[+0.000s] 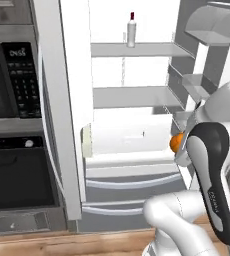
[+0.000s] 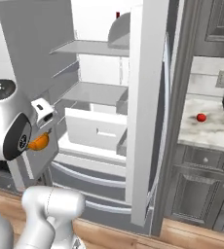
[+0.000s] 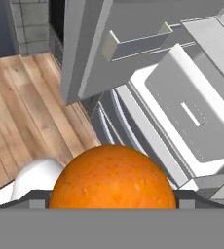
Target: Place the liquor on the top shelf of the fridge to keep it out of children's reach, and place the orange and tomato on lower shelves for easy access.
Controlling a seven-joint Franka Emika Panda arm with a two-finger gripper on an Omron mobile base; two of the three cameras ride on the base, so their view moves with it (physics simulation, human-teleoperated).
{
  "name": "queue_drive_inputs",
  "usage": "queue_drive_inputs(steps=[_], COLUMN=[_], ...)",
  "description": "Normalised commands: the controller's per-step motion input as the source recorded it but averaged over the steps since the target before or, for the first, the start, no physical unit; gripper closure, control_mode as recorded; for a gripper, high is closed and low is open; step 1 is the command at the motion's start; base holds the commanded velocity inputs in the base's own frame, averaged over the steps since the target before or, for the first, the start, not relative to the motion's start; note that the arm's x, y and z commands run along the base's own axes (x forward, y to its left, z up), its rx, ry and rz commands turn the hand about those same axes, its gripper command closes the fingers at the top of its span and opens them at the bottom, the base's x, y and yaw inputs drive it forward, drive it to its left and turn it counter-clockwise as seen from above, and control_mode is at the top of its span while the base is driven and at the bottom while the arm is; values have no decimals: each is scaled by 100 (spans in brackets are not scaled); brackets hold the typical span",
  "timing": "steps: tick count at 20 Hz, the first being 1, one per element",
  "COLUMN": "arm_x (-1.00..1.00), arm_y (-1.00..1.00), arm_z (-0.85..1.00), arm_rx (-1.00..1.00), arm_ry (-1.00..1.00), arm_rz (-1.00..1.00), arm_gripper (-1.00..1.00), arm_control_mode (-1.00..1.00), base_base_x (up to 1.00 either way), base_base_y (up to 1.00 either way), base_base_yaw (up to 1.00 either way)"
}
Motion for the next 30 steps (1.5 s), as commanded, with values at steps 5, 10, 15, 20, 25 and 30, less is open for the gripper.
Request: queue_drive_inputs(steps=[5, 10, 15, 20, 25, 30], arm_x=[0, 0, 0, 0, 50, 66], arm_y=[0, 0, 0, 0, 0, -17], arm_z=[0, 0, 0, 0, -7, -14], arm_rx=[0, 0, 0, 0, 0, 0], arm_ry=[0, 0, 0, 0, 0, 0], arm_rz=[0, 0, 0, 0, -14, -8], arm_gripper=[100, 100, 100, 100, 100, 100], arm_control_mode=[100, 100, 100, 100, -100, -100], base_base_x=[66, 65, 64, 64, 12, 0], base_base_y=[11, 44, 56, 24, 1, 0], base_base_yaw=[-26, -26, -26, -23, -4, 0])
